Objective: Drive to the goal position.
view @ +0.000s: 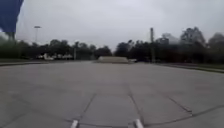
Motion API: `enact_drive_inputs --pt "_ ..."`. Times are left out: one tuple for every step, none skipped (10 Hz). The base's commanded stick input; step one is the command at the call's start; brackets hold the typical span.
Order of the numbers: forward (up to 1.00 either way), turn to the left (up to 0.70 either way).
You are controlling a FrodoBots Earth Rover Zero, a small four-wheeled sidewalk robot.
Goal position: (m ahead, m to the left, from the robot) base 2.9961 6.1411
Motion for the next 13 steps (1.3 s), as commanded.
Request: enact_drive_inputs --pt "1.0 0.0" --pt "1.0 0.0" --pt "1.0 0.0" --pt "1.0 0.0" --pt "1.0 0.0" --pt "1.0 0.0" --pt "1.0 0.0" --pt "1.0 0.0" --pt "1.0 0.0" --pt "1.0 0.0" --pt "1.0 0.0" --pt "1.0 0.0" --pt "1.0 0.0"
